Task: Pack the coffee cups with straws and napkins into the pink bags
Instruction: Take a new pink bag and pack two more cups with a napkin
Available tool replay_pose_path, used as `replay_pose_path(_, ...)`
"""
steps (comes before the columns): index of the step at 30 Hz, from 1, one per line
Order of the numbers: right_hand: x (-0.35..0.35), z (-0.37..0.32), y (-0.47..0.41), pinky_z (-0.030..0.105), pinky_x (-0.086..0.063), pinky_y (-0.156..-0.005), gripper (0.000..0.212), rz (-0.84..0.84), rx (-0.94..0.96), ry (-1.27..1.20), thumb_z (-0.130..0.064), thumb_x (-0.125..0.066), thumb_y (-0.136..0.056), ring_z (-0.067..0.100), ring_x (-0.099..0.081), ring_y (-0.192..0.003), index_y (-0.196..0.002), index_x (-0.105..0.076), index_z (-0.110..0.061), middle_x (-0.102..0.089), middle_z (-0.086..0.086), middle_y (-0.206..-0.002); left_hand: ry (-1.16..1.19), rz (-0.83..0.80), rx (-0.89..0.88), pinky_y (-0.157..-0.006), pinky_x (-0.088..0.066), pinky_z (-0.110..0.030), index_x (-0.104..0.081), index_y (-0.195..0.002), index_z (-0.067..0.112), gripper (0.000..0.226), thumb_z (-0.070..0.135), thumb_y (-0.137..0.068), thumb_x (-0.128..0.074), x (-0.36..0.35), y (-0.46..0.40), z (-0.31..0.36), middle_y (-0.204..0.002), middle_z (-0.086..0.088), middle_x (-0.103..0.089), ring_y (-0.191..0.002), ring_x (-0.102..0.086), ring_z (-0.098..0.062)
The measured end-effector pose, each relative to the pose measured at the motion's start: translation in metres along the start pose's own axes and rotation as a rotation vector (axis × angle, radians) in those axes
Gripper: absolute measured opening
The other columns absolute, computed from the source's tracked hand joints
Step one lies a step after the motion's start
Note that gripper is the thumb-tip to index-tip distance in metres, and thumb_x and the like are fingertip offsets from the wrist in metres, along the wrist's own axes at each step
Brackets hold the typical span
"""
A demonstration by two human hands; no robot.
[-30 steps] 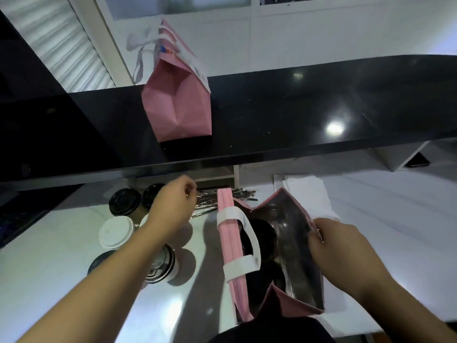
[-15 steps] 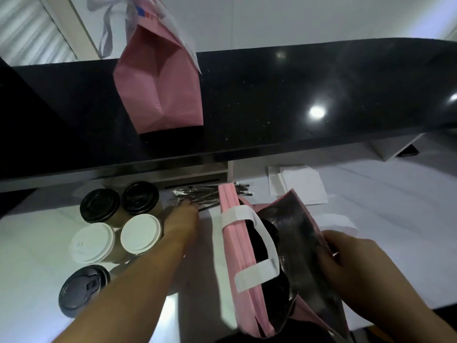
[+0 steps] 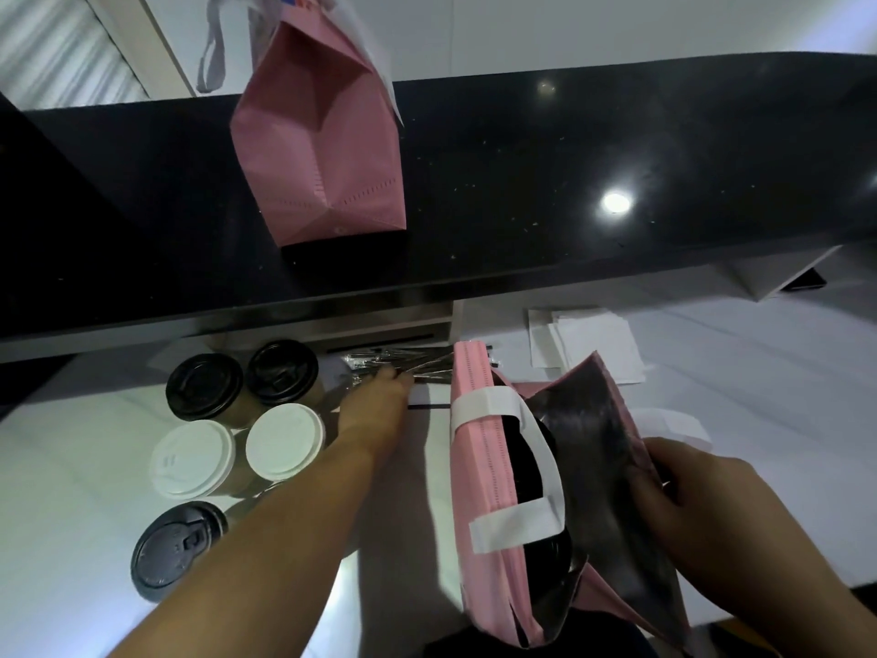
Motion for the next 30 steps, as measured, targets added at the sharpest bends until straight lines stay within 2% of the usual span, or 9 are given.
replay_pose_path(3,-0.001,0.001,0.000,0.022,-0.037,-0.048,0.021,0.005,0.007,0.023,-0.041,-0.052,-0.094,0.005,-0.061,-0.062,-0.077,-0.064,-0.036,-0.062,-0.025,-0.061,-0.002,0.019,-0.072,-0.085,-0.054,-0.043,-0.050,-0.146,0.027,0.064,-0.002,-0.090,-0.061,-0.001,-0.001,0.005,-0.135,-0.007,-0.052,-0.118,-0.062,-0.035)
replay_pose_path(7,-0.002,0.003,0.000,0.026,-0.043,-0.051,0.020,-0.005,0.010,0.033,-0.039,-0.052,-0.095,0.010,-0.060,-0.058,-0.079,-0.064,-0.034,-0.064,-0.019,-0.060,-0.002,0.036,-0.117,-0.085,-0.055,-0.041,-0.050,-0.150,0.033,0.060,0.008,-0.097,-0.061,-0.004,-0.004,0.009,-0.129,-0.006,-0.053,-0.115,-0.062,-0.032)
replay_pose_path(11,-0.003,0.007,0.001,0.026,-0.044,-0.052,0.019,-0.027,-0.003,0.025,-0.039,-0.052,-0.096,0.009,-0.062,-0.060,-0.083,-0.065,-0.036,-0.065,-0.020,-0.063,0.050,0.010,-0.097,-0.089,-0.055,-0.040,-0.056,-0.144,0.027,0.053,0.007,-0.096,-0.061,-0.008,-0.008,0.010,-0.131,-0.006,-0.055,-0.119,-0.060,-0.031)
replay_pose_path(16,-0.002,0.008,0.000,0.027,-0.044,-0.053,0.019,-0.026,0.002,0.012,-0.038,-0.051,-0.095,0.010,-0.062,-0.061,-0.082,-0.064,-0.036,-0.065,-0.018,-0.064,0.092,0.021,-0.135,-0.089,-0.056,-0.043,-0.052,-0.147,0.036,0.055,0.012,-0.098,-0.059,-0.011,-0.009,0.014,-0.127,-0.004,-0.055,-0.116,-0.060,-0.031)
replay_pose_path(20,-0.002,0.008,-0.001,0.027,-0.045,-0.054,0.019,-0.036,0.007,0.022,-0.040,-0.050,-0.094,0.010,-0.062,-0.062,-0.083,-0.064,-0.036,-0.065,-0.017,-0.065,0.107,0.018,-0.128,-0.091,-0.054,-0.039,-0.063,-0.137,0.032,0.040,0.021,-0.099,-0.058,-0.015,-0.011,0.015,-0.122,-0.004,-0.055,-0.119,-0.055,-0.028)
replay_pose_path(24,-0.001,0.008,-0.002,0.022,-0.037,-0.050,0.021,-0.026,0.017,0.018,-0.043,-0.047,-0.092,0.007,-0.061,-0.061,-0.080,-0.063,-0.036,-0.062,-0.021,-0.062,-0.002,0.027,-0.120,-0.088,-0.056,-0.036,-0.071,-0.121,0.022,0.030,0.017,-0.094,-0.059,-0.015,-0.010,0.017,-0.116,-0.006,-0.066,-0.114,-0.063,-0.029)
replay_pose_path(27,0.000,0.007,-0.003,0.019,-0.032,-0.048,0.022,-0.016,0.027,0.015,-0.044,-0.046,-0.091,0.002,-0.061,-0.065,-0.075,-0.060,-0.036,-0.060,-0.021,-0.059,-0.091,0.023,-0.129,-0.082,-0.052,-0.035,-0.070,-0.123,0.019,0.032,0.019,-0.096,-0.053,-0.017,-0.008,0.021,-0.117,-0.010,-0.071,-0.110,-0.070,-0.035)
replay_pose_path(30,0.000,0.006,-0.004,0.022,-0.034,-0.048,0.026,-0.023,0.042,0.018,-0.047,-0.043,-0.090,0.008,-0.059,-0.059,-0.073,-0.058,-0.035,-0.062,-0.015,-0.061,-0.119,-0.017,-0.157,-0.075,-0.044,-0.034,-0.071,-0.120,0.022,0.033,0.025,-0.098,-0.047,-0.024,-0.001,0.028,-0.116,-0.010,-0.072,-0.106,-0.070,-0.035)
Point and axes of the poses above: each hand's wrist, its own y-axis away from the middle knuckle, its own x-axis out of the back of the hand, z = x × y, the point moved 6 cm from there along -y, towards the middle knuckle
